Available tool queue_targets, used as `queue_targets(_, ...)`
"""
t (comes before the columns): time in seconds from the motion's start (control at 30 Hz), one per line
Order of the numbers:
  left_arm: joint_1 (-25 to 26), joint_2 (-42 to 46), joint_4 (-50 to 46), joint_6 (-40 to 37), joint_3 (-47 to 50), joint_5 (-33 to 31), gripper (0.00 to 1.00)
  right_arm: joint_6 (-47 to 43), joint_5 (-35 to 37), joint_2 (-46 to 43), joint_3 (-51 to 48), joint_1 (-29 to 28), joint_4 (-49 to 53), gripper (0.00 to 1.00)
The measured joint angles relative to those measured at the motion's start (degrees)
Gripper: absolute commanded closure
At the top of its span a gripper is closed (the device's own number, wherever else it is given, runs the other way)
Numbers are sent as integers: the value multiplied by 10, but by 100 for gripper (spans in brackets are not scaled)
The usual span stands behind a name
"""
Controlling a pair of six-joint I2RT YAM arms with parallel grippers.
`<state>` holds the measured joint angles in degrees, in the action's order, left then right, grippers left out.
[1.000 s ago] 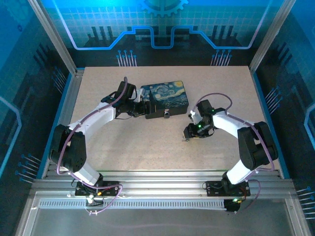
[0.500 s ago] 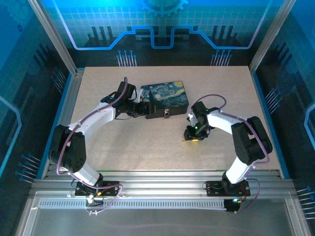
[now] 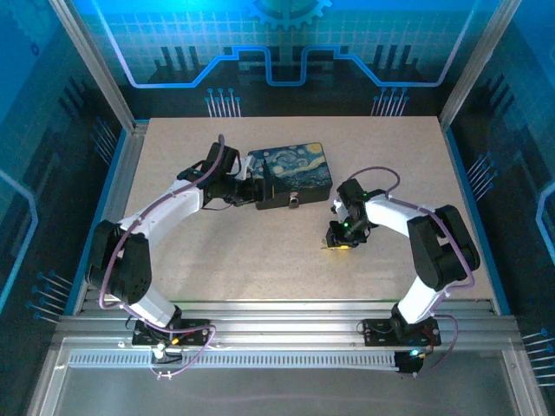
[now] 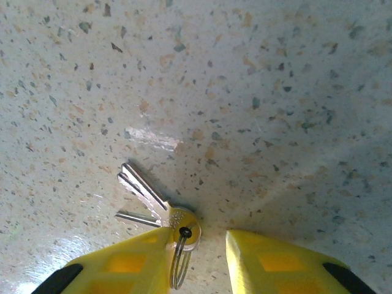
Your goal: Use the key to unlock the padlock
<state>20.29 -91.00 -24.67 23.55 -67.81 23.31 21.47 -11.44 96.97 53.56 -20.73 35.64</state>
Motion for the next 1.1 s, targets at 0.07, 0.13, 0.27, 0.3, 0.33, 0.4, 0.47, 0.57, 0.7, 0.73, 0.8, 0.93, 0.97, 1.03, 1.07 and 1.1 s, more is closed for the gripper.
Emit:
queue_targets(0.07,0,0,0,0,0,0,37,6,-1,-4,-2,0,-2,69)
queue_targets(0.13,0,0,-2,0,-1,0,37,11,0,-5,-3,-3,-3,69)
queue_targets(0.27,0,0,-4,0,-8,0,37,19,6,-5,-2,-9,-5,70)
queue_targets(0.3,0,0,-4,0,-9,0,37,20,7,-5,-2,-10,-5,70)
queue_targets(0.33,0,0,-5,0,-12,0,37,21,9,-5,-2,-12,-5,70)
queue_targets(0.4,0,0,-5,0,-14,0,37,23,13,-5,0,-15,-5,70)
queue_targets(0.47,0,0,-5,0,-15,0,37,24,17,-3,2,-19,-5,70)
queue_targets(0.57,0,0,-5,0,-16,0,37,28,21,-2,2,-22,-5,70)
queue_targets(0.7,0,0,-6,0,-15,0,38,36,33,0,6,-29,-3,74)
queue_targets(0.73,0,0,-6,0,-16,0,37,40,38,2,8,-32,-2,75)
queue_targets(0.8,0,0,-6,0,-15,0,38,45,43,4,10,-37,-1,78)
queue_targets(0.93,0,0,-6,-1,-15,0,38,52,46,6,12,-38,-1,81)
queue_targets(0.97,0,0,-6,-2,-15,0,38,54,46,5,12,-38,-1,81)
queue_targets(1.03,0,0,-6,-2,-15,-2,38,54,45,5,11,-38,-4,84)
queue_targets(1.07,0,0,-6,-2,-15,-2,38,53,42,4,10,-38,-9,85)
queue_targets(1.1,0,0,-6,-2,-15,-2,38,51,36,3,8,-38,-18,87)
